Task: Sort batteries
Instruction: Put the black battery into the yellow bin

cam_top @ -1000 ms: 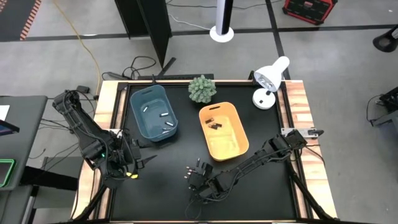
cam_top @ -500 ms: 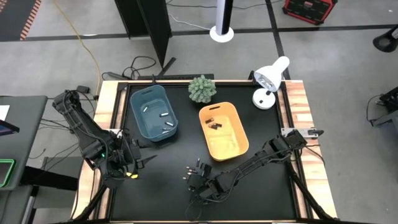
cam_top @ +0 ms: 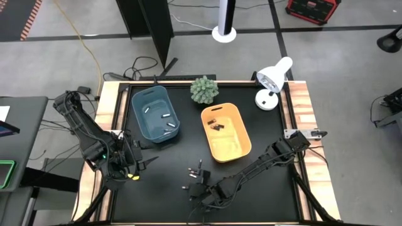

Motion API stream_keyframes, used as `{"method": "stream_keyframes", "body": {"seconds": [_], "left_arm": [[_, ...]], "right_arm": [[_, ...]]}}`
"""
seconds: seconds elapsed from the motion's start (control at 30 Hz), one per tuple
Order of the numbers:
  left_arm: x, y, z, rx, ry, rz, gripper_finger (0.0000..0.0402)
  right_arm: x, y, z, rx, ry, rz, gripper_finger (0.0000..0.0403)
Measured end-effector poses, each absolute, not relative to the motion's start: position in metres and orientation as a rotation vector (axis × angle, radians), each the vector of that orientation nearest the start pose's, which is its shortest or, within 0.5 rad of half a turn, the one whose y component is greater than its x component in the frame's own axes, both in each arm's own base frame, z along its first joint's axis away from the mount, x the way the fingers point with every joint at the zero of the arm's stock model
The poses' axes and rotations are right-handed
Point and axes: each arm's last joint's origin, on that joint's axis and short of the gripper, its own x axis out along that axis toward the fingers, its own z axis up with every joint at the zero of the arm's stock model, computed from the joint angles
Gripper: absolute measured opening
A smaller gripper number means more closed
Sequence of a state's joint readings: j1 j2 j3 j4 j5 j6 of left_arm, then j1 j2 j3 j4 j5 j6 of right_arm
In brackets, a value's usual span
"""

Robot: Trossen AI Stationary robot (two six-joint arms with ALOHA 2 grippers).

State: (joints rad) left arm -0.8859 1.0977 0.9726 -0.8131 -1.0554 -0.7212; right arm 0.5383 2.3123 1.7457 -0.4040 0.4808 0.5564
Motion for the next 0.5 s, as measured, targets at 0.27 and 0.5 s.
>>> {"method": "stream_keyframes", "body": {"seconds": [0.27,0.5], "left_arm": [[0.145,-0.138,0.301,0.070,0.429,0.325,0.0184],[0.145,-0.138,0.301,0.065,0.428,0.326,0.0184]], "right_arm": [[0.432,0.244,0.169,-0.057,0.832,-0.159,0.0007],[0.439,0.247,0.216,-0.184,0.794,-0.153,0.0007]]}}
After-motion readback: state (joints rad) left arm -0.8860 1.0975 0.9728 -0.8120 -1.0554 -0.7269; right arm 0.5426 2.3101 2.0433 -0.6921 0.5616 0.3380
